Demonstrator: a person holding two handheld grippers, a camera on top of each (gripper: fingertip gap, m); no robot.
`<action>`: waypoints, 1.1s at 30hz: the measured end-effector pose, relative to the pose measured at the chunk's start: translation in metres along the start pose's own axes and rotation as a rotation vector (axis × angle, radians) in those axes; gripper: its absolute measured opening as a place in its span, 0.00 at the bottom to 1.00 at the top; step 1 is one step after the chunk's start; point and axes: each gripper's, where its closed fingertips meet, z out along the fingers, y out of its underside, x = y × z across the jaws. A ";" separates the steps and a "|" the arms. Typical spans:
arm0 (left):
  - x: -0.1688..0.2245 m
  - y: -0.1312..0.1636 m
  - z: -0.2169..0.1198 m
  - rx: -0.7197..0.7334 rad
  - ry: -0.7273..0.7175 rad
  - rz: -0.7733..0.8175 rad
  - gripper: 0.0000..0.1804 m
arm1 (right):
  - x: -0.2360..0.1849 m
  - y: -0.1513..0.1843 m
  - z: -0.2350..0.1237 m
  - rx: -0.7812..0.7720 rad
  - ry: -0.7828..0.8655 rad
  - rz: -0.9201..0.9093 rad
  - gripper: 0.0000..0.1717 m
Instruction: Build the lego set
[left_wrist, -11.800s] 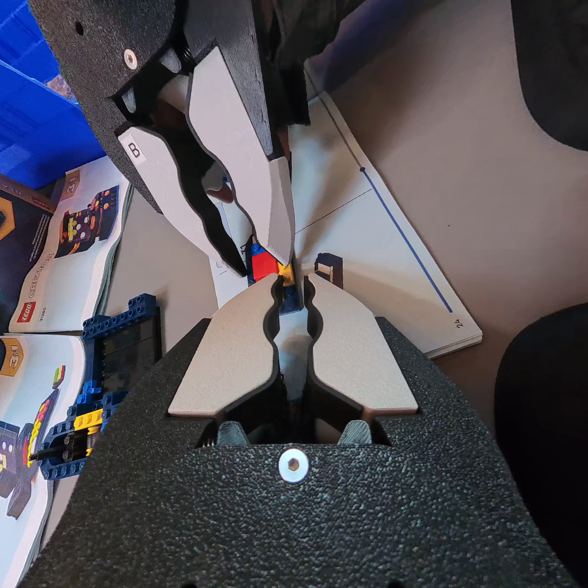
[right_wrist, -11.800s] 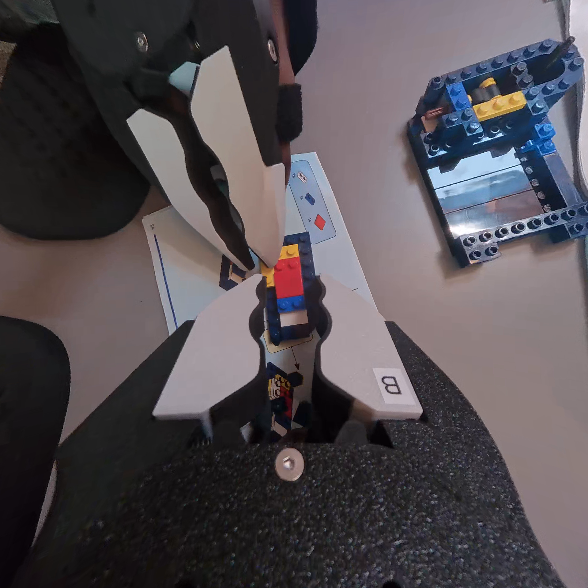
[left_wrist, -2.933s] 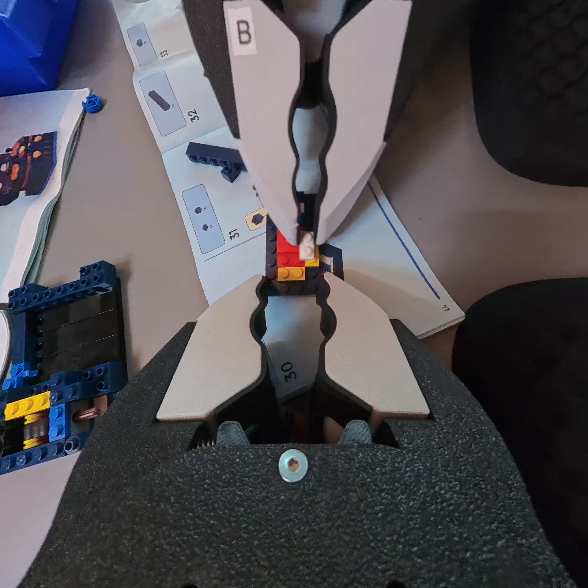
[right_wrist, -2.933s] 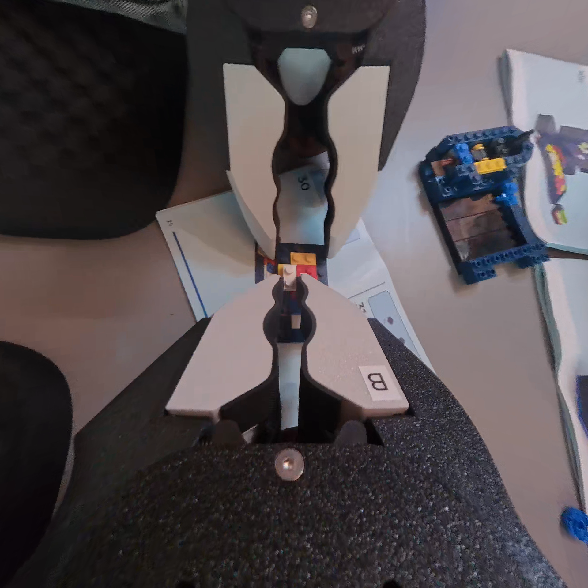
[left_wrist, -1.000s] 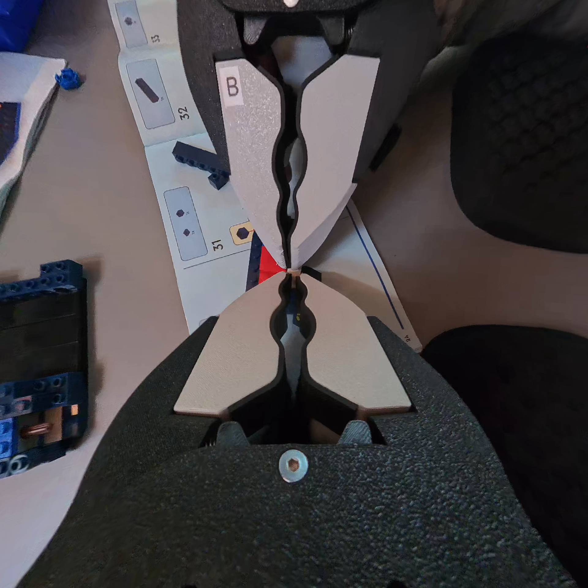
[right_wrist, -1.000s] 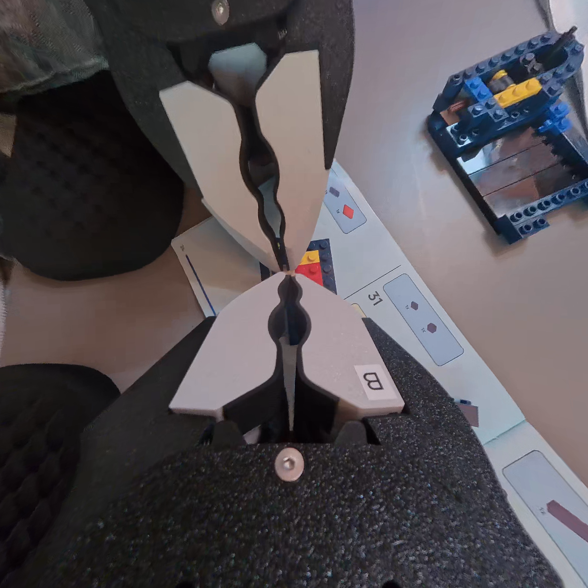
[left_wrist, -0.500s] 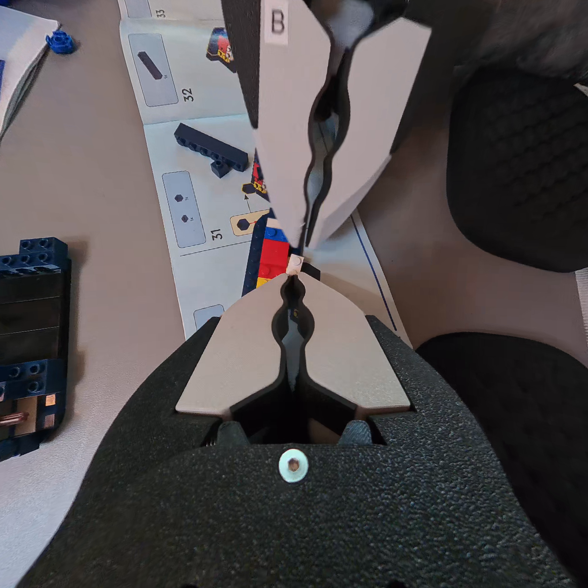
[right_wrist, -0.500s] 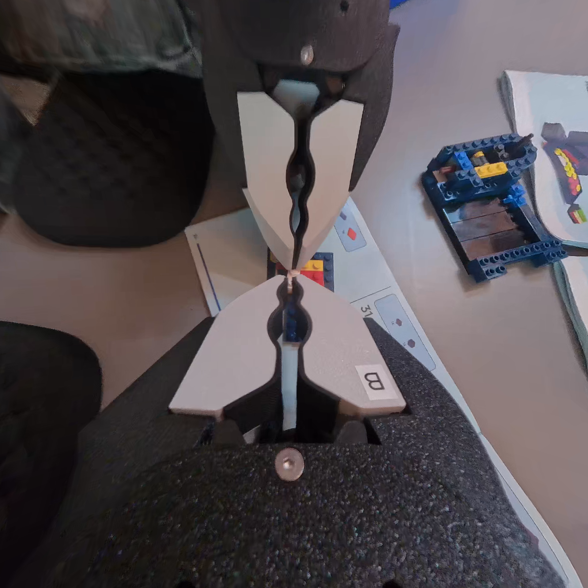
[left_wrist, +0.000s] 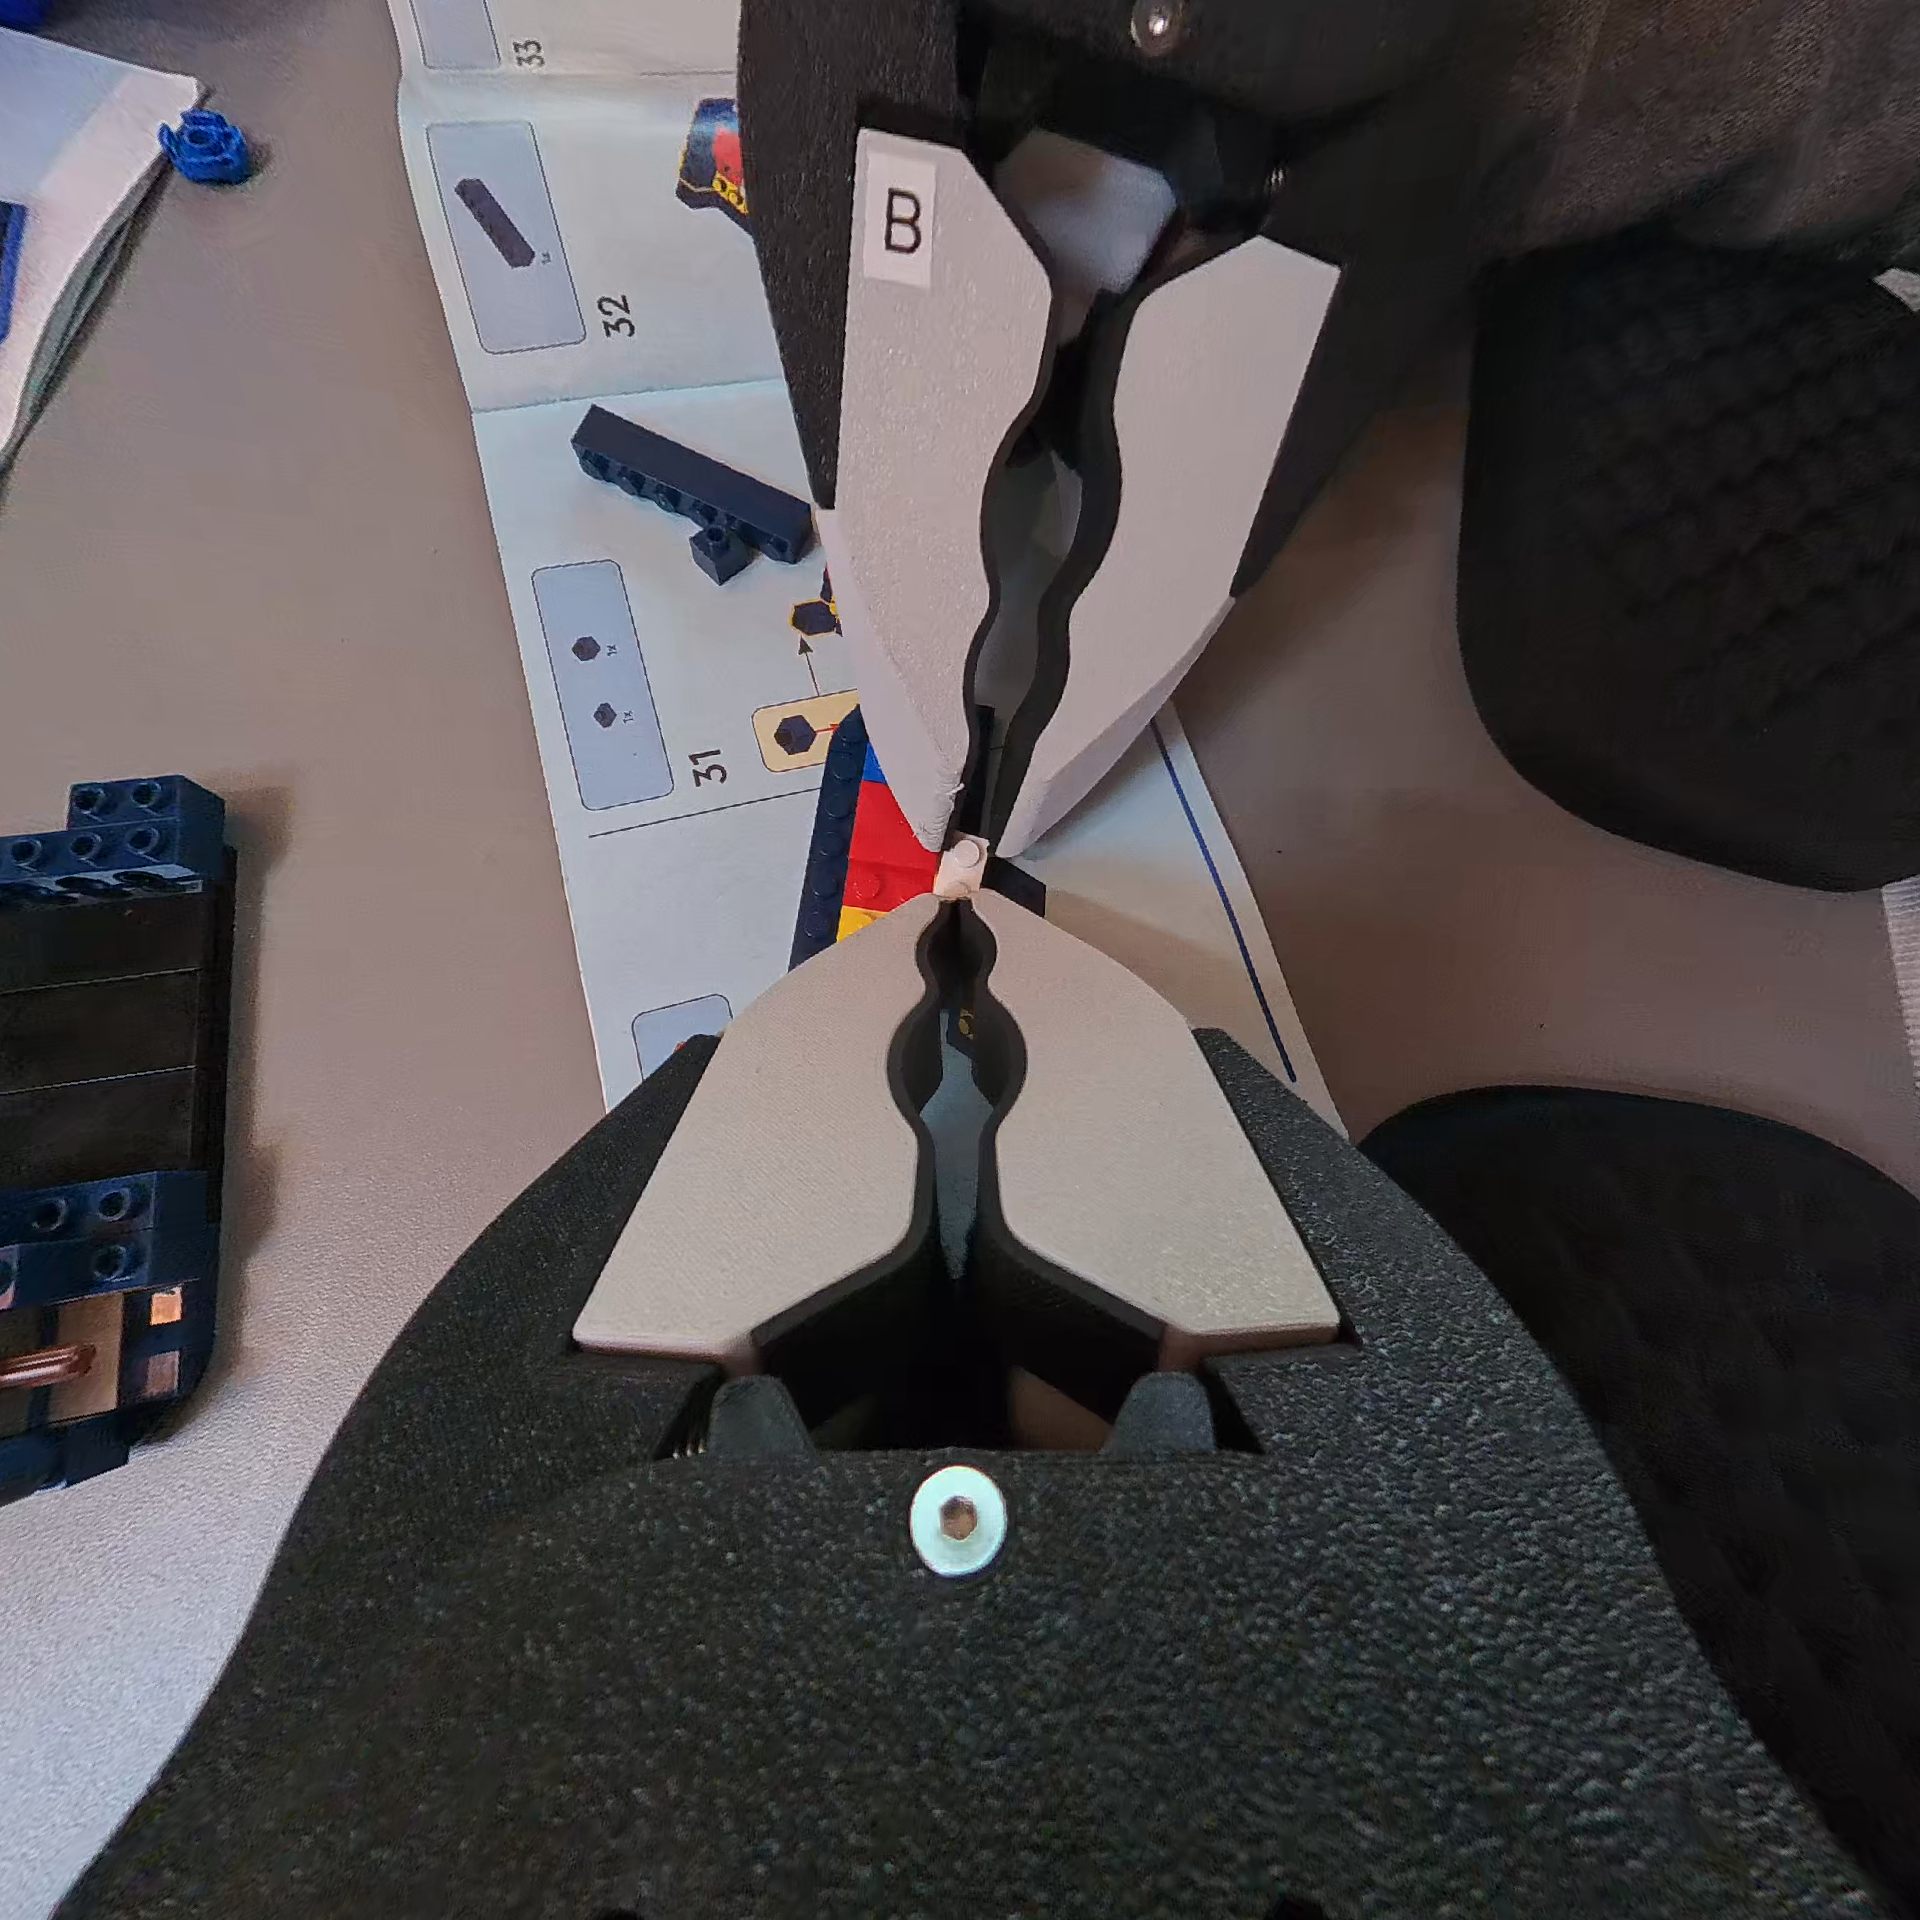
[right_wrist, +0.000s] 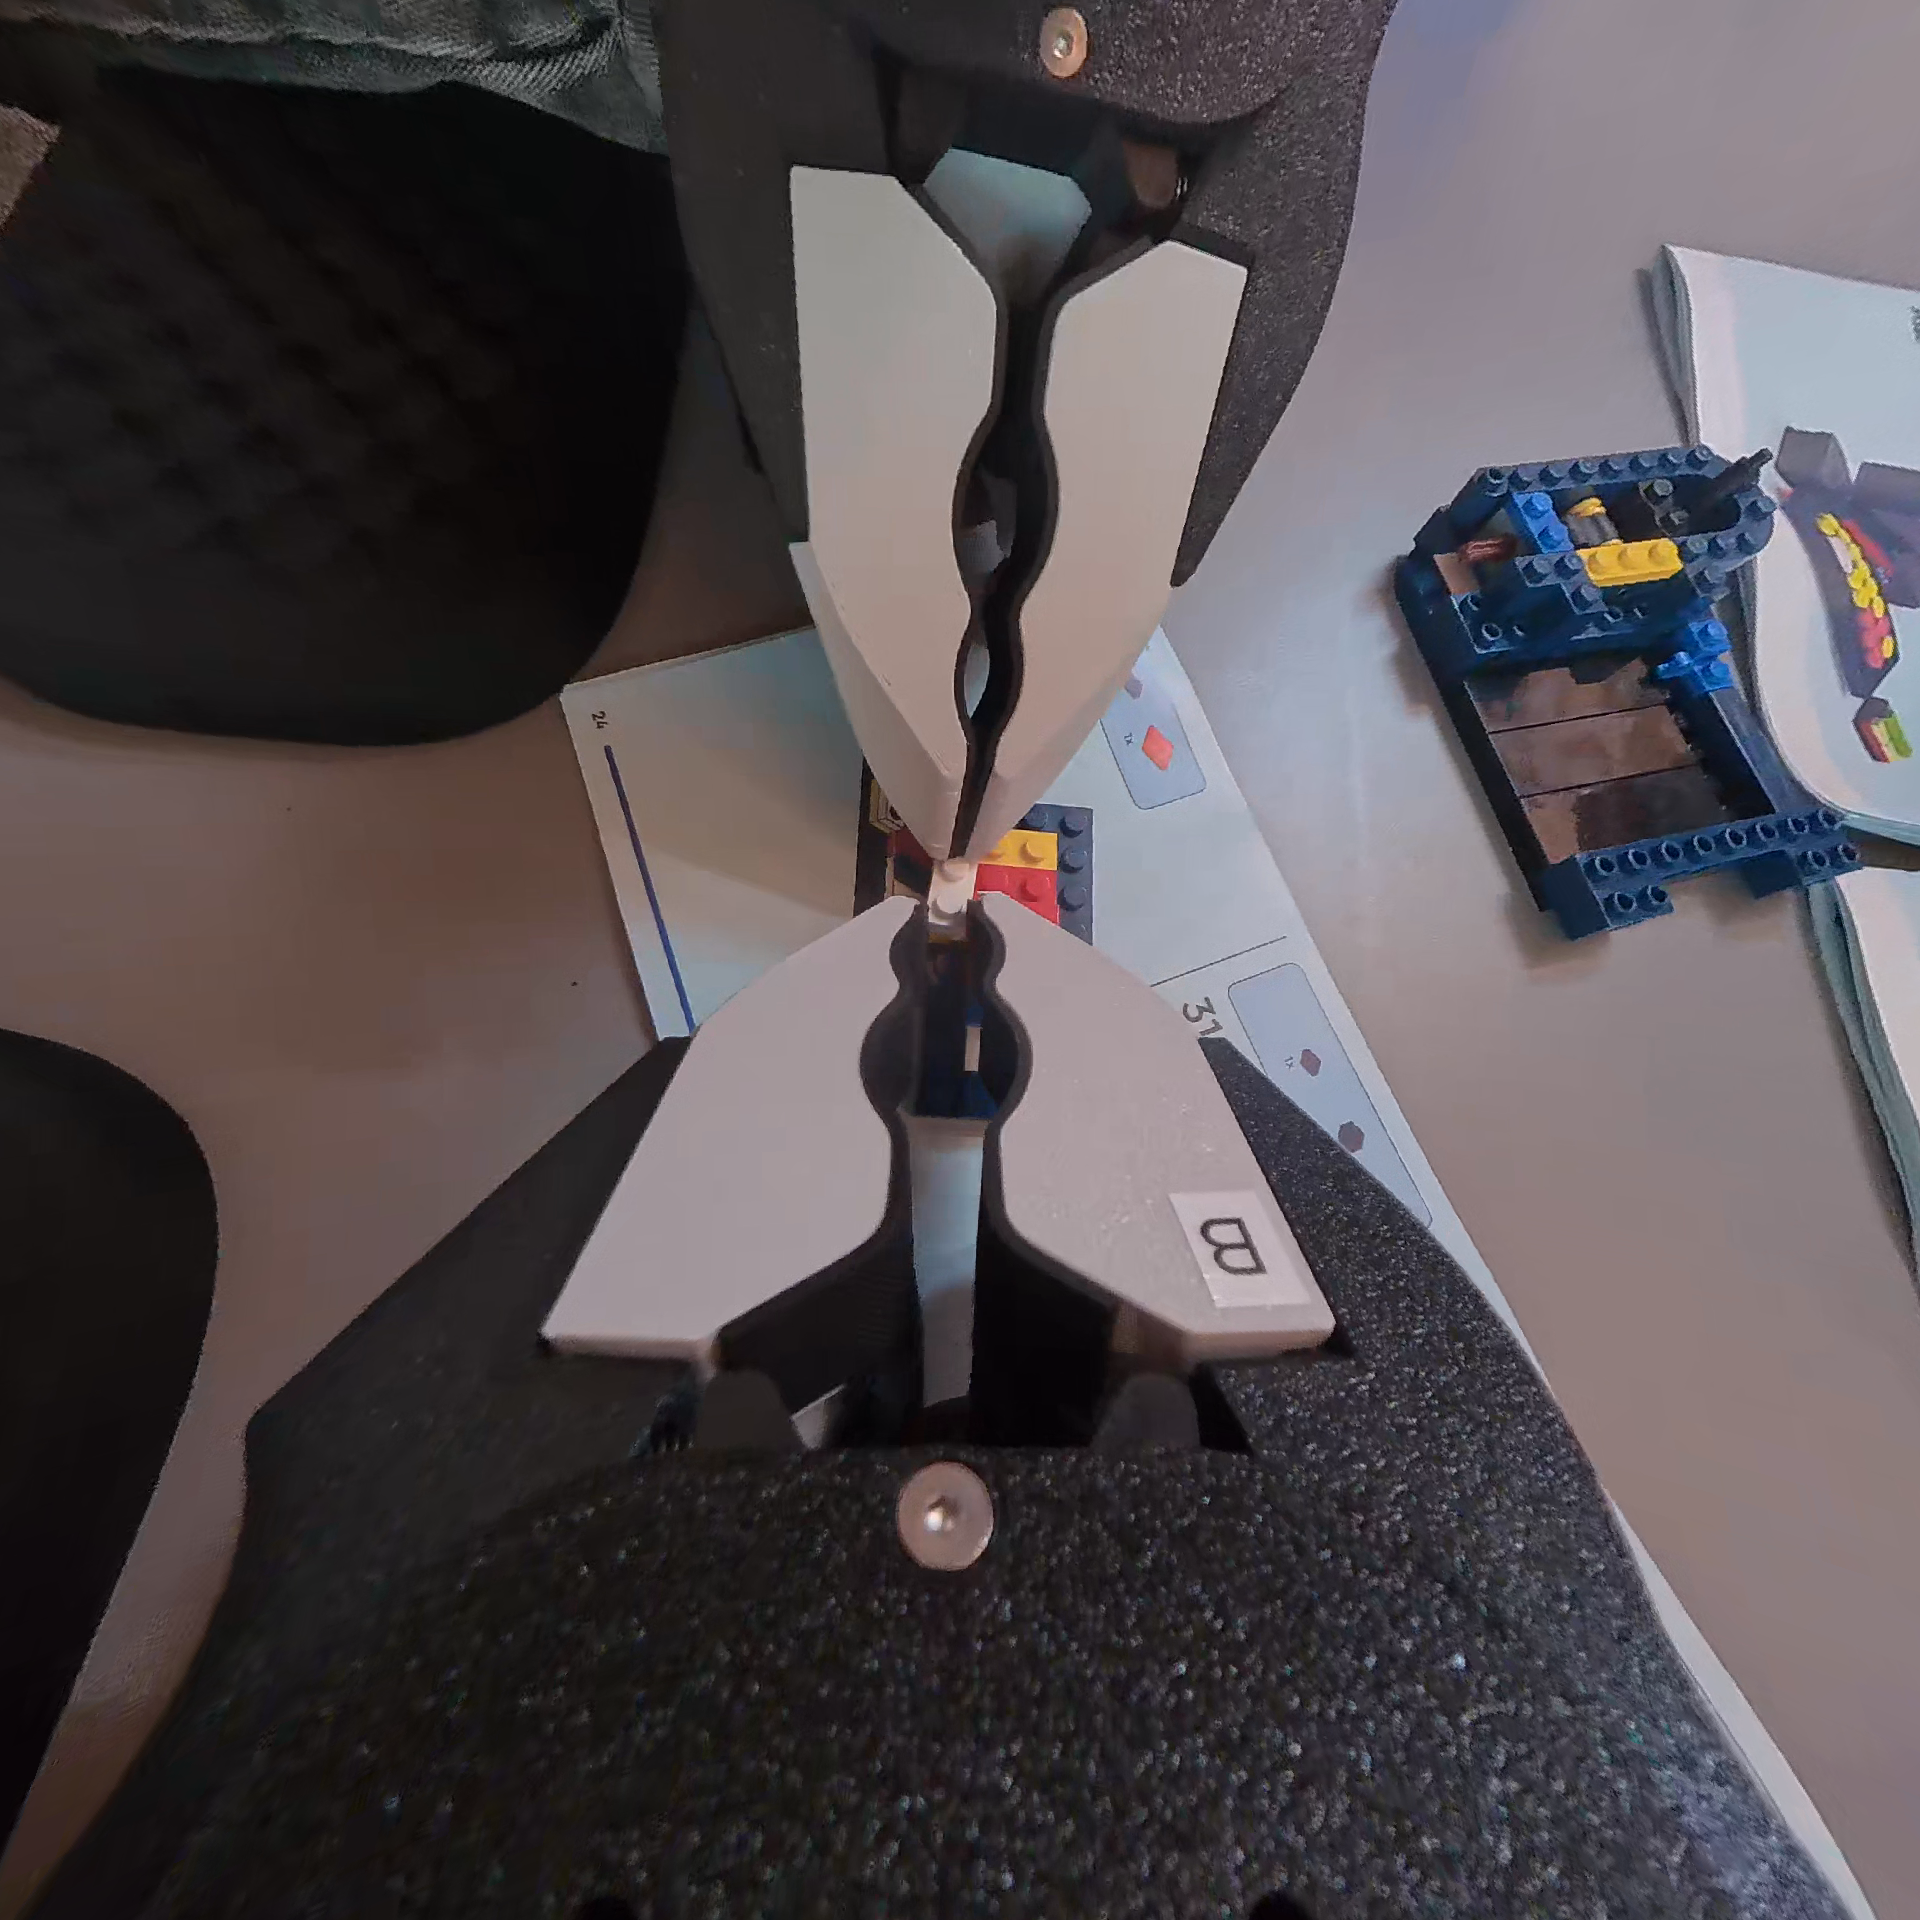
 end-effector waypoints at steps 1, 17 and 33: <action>0.000 0.000 0.000 0.001 0.000 0.000 0.00 | 0.000 0.000 0.000 0.007 -0.004 0.005 0.04; 0.001 -0.007 0.003 0.042 -0.054 0.230 0.00 | 0.000 0.000 -0.001 0.025 -0.058 0.074 0.04; 0.000 -0.007 0.007 0.020 -0.029 0.036 0.00 | 0.002 0.001 -0.002 0.026 -0.070 0.126 0.00</action>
